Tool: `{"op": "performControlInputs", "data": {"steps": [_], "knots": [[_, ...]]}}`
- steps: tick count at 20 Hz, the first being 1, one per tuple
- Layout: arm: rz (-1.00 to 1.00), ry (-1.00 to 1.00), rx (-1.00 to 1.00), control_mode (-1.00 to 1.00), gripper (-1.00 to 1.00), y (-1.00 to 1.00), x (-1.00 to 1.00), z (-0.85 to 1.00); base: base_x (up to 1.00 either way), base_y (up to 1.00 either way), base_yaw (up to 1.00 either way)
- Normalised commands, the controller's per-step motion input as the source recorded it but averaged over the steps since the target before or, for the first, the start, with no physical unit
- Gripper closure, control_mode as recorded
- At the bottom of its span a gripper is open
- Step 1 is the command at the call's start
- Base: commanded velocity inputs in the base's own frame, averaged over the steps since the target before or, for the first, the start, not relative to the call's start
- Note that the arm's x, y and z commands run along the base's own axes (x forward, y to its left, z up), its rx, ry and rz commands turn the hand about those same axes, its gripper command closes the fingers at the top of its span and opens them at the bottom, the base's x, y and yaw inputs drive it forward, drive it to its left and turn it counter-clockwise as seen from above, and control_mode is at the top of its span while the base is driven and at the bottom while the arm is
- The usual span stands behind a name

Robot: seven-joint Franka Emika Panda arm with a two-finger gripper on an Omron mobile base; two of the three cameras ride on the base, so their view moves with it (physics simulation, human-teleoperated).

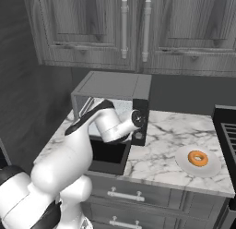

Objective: Pick up the bagel from the plate, place it on the toaster oven rack, close the door, and set the timer.

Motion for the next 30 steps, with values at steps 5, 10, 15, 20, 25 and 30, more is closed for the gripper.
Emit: {"op": "performControlInputs", "data": {"steps": [5,10,15,20,25,30], "knots": [[-0.09,-0.02,0.05,-1.00,-1.00,0.14,0.54,-0.12,0.00,0.00,0.00],[-0.04,-0.01,0.02,-1.00,-1.00,0.01,0.62,-0.06,0.00,0.00,0.00],[-0.01,0.00,0.00,-1.00,-1.00,0.00,0.51,-0.12,0.00,0.00,0.00],[0.00,-0.03,0.00,-1.00,-1.00,0.00,0.20,-0.25,0.00,0.00,0.00],[0.00,-0.07,0.00,-1.00,-1.00,0.00,0.15,-0.29,0.00,0.00,0.00],[0.00,-0.07,0.00,-1.00,-1.00,0.00,0.23,-0.20,0.00,0.00,0.00]]}}
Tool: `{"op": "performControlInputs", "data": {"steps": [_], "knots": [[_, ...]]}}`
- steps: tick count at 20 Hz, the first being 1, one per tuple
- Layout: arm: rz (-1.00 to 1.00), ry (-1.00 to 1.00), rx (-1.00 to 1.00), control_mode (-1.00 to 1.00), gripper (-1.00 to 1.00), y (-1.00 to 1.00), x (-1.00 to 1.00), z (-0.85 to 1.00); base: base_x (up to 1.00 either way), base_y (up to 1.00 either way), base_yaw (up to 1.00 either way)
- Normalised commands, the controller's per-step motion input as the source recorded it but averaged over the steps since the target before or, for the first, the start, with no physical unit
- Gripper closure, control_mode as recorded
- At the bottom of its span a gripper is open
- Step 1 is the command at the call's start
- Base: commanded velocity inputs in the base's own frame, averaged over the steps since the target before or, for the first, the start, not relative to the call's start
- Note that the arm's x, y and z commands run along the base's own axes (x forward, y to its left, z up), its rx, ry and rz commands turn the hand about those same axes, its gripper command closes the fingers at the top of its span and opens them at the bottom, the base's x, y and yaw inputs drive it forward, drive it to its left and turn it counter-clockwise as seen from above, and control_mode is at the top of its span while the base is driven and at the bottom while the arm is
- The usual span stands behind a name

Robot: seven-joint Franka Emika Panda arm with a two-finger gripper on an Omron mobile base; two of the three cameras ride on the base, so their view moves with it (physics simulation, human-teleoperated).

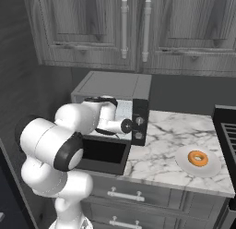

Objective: Pick up the bagel from the plate, place it on the toaster oven rack, close the door, and set the timer.

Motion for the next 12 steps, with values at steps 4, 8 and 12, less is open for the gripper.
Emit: {"op": "performControlInputs", "data": {"steps": [4,8,12], "knots": [[0.00,-0.07,0.00,-1.00,-1.00,0.00,0.27,-0.13,0.00,0.00,0.00],[0.00,-0.04,0.00,-1.00,-1.00,0.00,0.27,-0.16,0.00,0.00,0.00],[0.00,-0.01,0.00,-1.00,-1.00,0.00,0.23,-0.14,0.00,0.00,0.00]]}}
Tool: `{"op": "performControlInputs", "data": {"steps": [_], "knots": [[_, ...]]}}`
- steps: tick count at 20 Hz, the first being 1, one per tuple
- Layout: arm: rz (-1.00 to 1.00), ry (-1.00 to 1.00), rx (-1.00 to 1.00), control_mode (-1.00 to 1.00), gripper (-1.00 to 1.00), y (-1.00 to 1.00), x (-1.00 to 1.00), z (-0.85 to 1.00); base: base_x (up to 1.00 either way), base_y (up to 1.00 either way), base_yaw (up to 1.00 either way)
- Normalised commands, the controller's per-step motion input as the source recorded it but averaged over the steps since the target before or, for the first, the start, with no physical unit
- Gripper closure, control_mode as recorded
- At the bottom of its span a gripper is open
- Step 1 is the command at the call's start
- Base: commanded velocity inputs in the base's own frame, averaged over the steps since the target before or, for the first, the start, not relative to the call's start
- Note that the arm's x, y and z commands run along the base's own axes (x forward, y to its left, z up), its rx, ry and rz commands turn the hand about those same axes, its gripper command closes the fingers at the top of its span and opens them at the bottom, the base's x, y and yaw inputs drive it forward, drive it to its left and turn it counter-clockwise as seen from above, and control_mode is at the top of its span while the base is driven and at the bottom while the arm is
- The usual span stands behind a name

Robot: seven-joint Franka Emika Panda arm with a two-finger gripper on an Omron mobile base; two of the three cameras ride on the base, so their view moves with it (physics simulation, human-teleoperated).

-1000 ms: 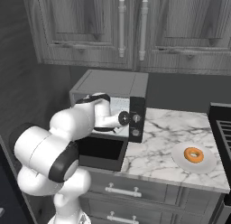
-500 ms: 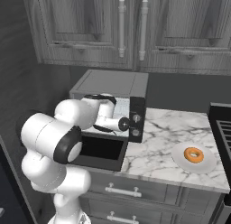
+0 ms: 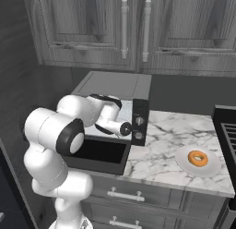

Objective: Pick up the bagel from the plate, place it on the toaster oven rack, close the door, and set the timer.

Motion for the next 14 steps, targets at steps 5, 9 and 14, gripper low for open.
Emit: {"op": "performControlInputs", "data": {"steps": [5,9,14], "knots": [[-0.01,0.00,0.00,-1.00,1.00,0.00,0.16,-0.11,0.00,0.00,0.00],[-0.03,0.06,0.00,-1.00,1.00,0.00,-0.02,-0.11,0.00,0.00,0.00],[-0.07,0.34,0.00,-1.00,1.00,-0.01,-0.20,-0.09,0.00,0.00,0.00]]}}
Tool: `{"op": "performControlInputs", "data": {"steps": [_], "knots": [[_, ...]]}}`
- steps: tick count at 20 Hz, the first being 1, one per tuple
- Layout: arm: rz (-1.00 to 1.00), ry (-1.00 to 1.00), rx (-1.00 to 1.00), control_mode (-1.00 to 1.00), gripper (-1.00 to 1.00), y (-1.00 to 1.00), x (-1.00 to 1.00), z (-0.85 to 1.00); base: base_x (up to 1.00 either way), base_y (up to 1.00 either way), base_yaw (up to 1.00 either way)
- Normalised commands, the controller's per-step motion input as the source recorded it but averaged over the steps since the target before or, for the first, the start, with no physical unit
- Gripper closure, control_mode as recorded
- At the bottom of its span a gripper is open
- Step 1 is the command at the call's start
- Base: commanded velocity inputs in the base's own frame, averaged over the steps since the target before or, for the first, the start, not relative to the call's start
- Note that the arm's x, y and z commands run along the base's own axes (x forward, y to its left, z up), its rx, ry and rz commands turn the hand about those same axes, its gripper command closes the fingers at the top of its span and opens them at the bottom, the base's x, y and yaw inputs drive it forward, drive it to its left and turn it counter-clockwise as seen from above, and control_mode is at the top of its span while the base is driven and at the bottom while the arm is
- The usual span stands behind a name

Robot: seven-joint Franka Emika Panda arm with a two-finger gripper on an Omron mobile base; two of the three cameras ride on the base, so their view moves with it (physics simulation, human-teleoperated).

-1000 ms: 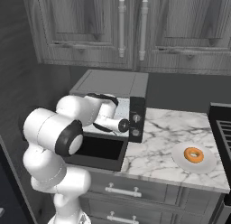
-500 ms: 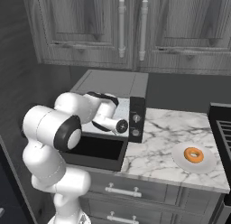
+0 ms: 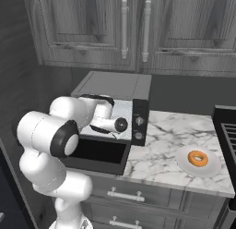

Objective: Pick up the bagel from the plate, place it on the toaster oven rack, close the door, and set the timer.

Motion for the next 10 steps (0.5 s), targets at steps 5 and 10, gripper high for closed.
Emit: {"op": "performControlInputs", "data": {"steps": [5,10], "knots": [[-0.10,0.45,0.00,-1.00,1.00,-0.02,-0.29,-0.22,0.00,0.00,0.00],[-0.10,0.43,-0.02,-1.00,1.00,-0.02,-0.43,-0.47,0.00,0.00,0.00]]}}
